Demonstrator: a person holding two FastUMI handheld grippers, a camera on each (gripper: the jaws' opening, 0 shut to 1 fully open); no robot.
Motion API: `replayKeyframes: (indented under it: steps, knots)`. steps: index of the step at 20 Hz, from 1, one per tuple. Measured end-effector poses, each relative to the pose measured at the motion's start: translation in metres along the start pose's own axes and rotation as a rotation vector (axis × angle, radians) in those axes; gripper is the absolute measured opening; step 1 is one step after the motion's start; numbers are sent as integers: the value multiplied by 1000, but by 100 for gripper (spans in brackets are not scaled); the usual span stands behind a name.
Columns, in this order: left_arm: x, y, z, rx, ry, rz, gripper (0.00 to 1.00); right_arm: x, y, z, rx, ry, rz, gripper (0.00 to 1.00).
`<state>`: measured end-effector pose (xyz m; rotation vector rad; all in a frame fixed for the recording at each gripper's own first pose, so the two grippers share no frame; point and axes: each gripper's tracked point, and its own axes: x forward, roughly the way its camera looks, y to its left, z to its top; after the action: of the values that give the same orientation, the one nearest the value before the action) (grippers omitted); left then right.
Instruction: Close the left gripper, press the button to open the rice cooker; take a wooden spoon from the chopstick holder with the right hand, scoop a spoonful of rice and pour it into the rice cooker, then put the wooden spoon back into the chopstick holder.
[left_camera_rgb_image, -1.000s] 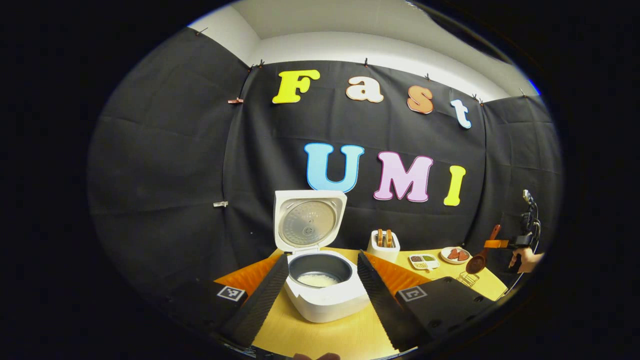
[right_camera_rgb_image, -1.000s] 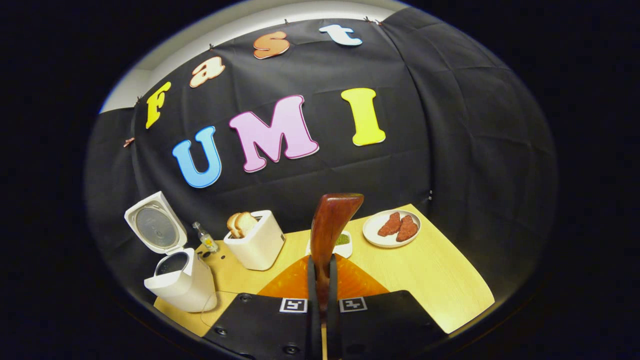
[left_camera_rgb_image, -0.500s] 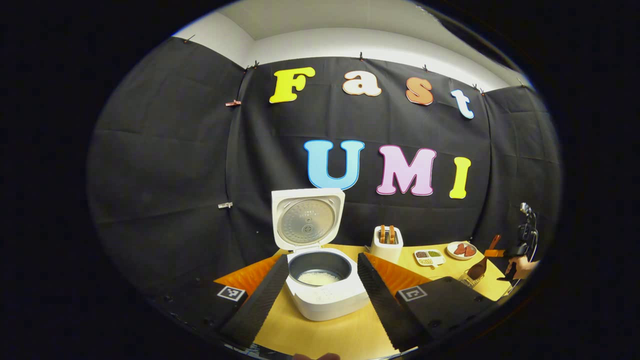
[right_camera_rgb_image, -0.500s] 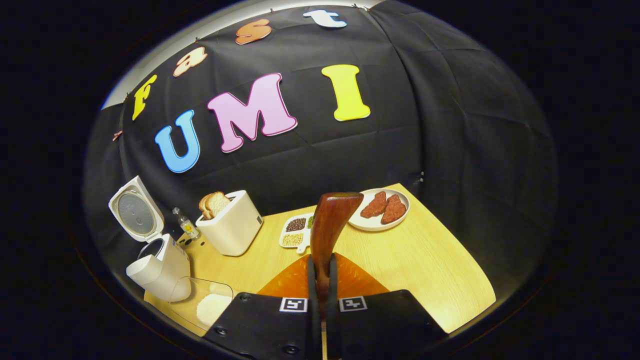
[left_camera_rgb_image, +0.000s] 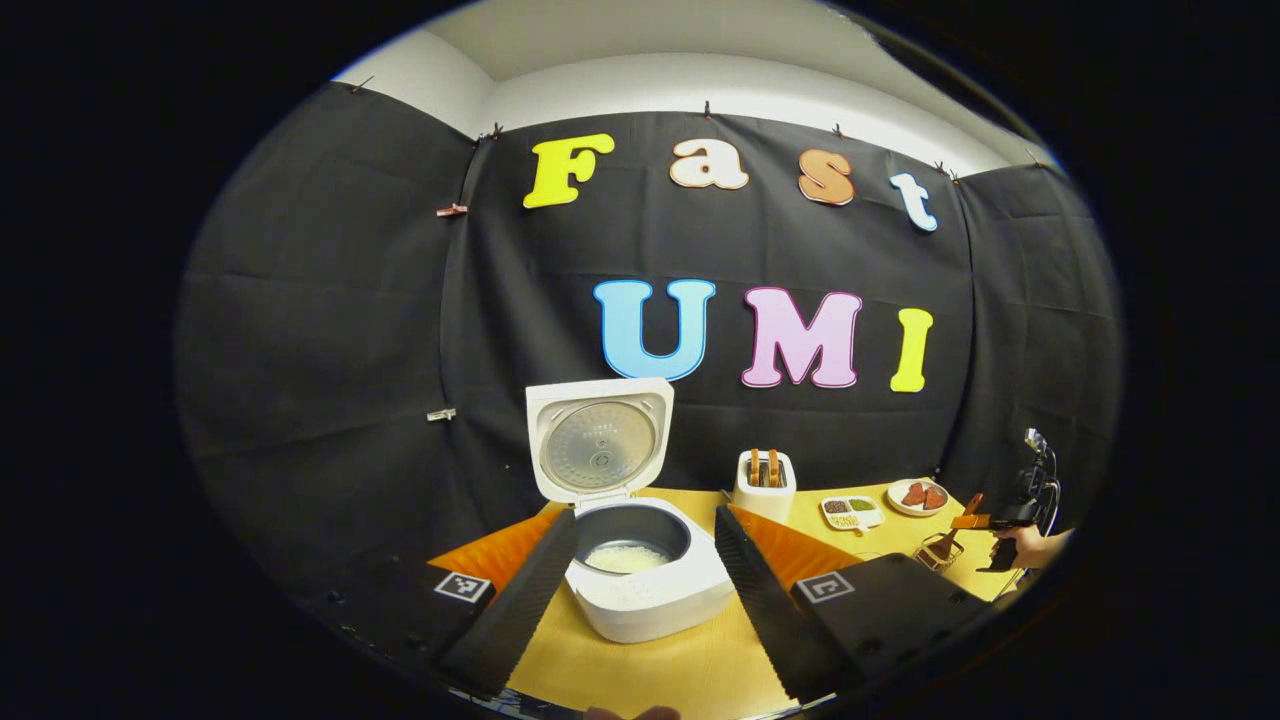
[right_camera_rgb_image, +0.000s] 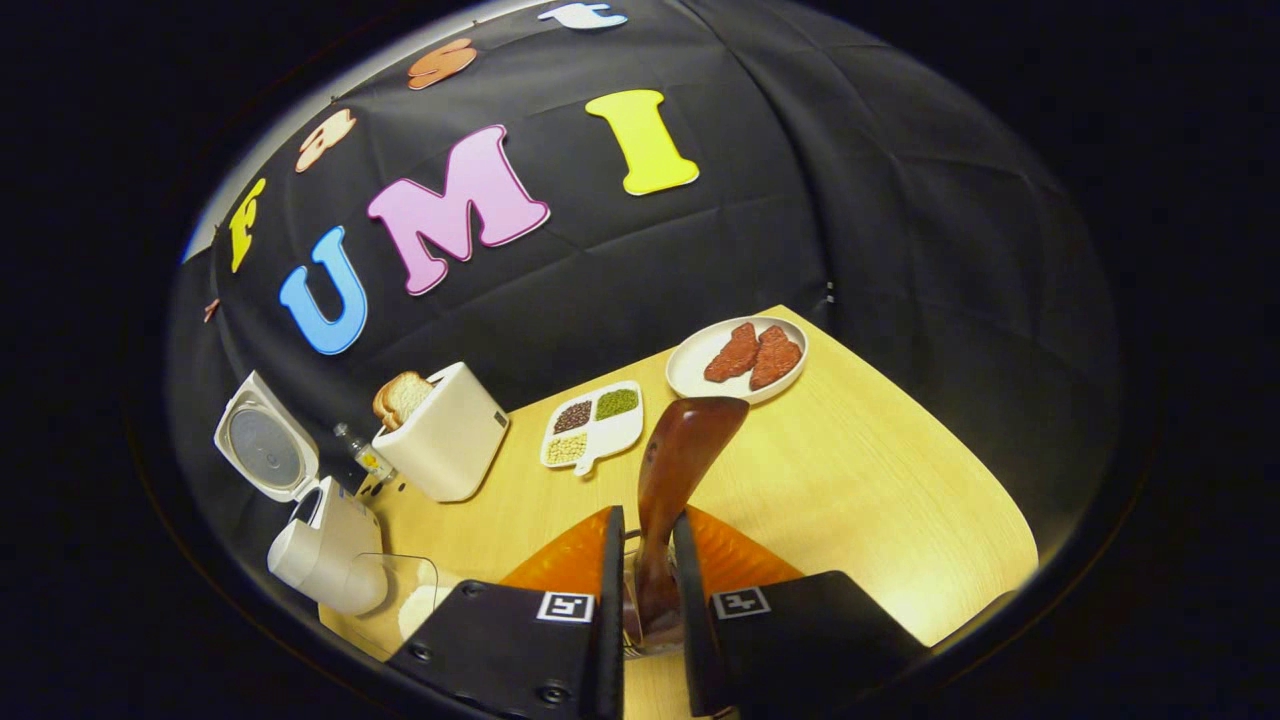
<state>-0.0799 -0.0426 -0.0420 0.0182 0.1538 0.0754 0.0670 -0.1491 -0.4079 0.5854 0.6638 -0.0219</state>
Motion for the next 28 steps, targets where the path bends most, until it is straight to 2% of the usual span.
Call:
replayKeyframes:
  steps: [1, 2, 5, 9, 15, 19, 21, 28]
  knots:
    - [1, 0, 2, 1, -1, -5, 95, -3, -3, -1, 3, 7, -9, 33]
    - [2, 0, 1, 1, -3, -11, 95, -10, -5, 1, 4, 4, -19, 60]
    - [5, 4, 5, 1, -15, -31, 95, -28, -14, 6, 0, -19, -66, 81]
    - [16, 12, 21, 6, -48, -58, 95, -61, -25, 12, 15, -55, -153, 96]
    - [55, 31, 60, 30, -130, -71, 95, -124, -3, 31, -22, -154, -209, 98]
    - [87, 48, 102, 59, -208, -69, 95, -164, 43, 58, -57, -251, -181, 98]
    - [107, 63, 121, 56, -230, -43, 95, -182, 68, 70, -80, -294, -161, 98]
    - [199, 104, 169, -36, -261, 9, 95, -231, 151, 98, -201, -409, -106, 98]
